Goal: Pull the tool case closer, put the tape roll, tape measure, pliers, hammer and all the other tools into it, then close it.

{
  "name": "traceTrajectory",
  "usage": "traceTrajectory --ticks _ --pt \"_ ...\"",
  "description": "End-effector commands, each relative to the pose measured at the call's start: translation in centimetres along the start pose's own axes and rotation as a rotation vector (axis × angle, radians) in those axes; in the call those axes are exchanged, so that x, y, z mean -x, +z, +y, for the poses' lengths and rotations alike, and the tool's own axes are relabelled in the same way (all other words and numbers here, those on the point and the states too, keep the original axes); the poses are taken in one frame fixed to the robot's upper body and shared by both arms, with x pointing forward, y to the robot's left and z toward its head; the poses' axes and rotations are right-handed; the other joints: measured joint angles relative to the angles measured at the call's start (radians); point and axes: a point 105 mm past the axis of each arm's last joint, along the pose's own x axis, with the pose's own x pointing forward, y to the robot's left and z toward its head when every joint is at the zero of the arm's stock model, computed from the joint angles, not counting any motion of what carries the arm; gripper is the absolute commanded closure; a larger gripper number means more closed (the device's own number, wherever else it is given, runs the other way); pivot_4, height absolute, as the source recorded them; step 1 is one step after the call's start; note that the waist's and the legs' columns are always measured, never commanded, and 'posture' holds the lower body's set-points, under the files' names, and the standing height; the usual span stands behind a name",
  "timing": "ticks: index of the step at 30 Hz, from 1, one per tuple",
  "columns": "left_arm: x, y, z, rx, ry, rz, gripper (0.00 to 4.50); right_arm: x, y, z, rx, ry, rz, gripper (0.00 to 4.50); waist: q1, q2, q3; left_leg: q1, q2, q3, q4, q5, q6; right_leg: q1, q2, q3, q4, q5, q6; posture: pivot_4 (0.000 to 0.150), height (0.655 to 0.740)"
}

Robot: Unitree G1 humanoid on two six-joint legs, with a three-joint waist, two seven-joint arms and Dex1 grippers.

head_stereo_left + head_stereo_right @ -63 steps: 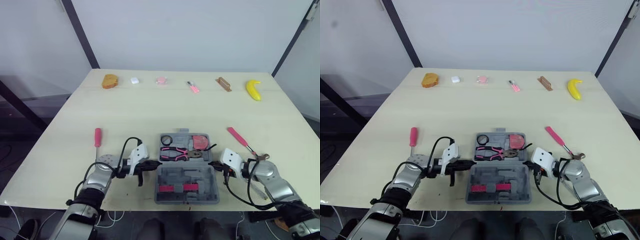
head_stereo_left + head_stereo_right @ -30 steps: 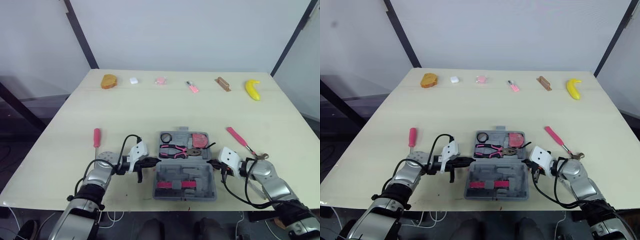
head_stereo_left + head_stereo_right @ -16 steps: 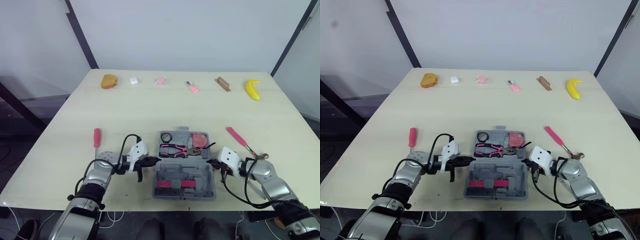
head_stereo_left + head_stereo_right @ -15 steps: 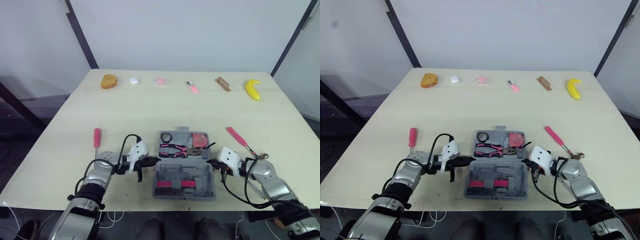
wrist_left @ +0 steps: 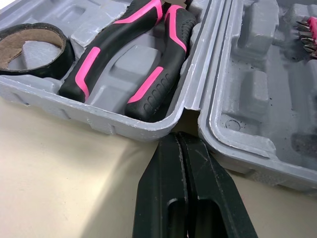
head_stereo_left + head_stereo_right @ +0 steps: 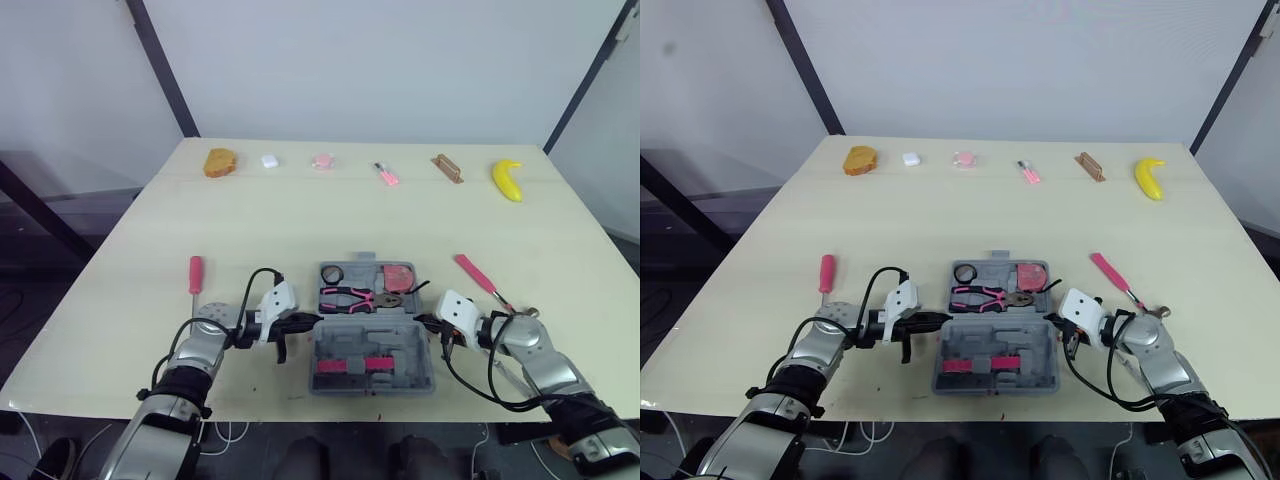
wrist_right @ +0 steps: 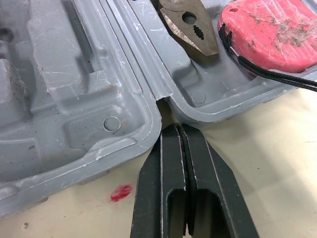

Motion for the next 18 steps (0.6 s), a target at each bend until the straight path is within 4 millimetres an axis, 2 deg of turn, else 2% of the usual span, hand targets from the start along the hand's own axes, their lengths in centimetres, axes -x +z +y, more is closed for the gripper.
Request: traceTrajectory --ticks 1,10,18 --pt "-0.5 0.1 -0.2 -0.007 -0.008 -0.004 4.46 -0.5 2.0 -0.2 0.038 0.000 -0.071 4.50 0.000 0.000 0.000 0.000 0.000 0.000 0.000 0.000 0.000 0.000 0.000 0.000 0.000 0.000 0.000 0.150 0.7400" --pt "-0.5 0.0 -0.2 -0.007 -0.009 0.001 4.46 -0.6 1.7 0.3 0.025 0.029 -0.054 4.50 0.000 0.000 0.000 0.000 0.000 0.000 0.000 0.000 0.000 0.000 0.000 0.000 0.000 0.000 0.000 0.150 0.7400" --pt "0.1 -0.8 -0.5 -0.008 -0.009 0.025 4.46 0.5 0.2 -0.3 0.010 -0.004 0.005 4.50 0.000 0.000 0.000 0.000 0.000 0.000 0.000 0.000 0.000 0.000 0.000 0.000 0.000 0.000 0.000 0.150 0.7400"
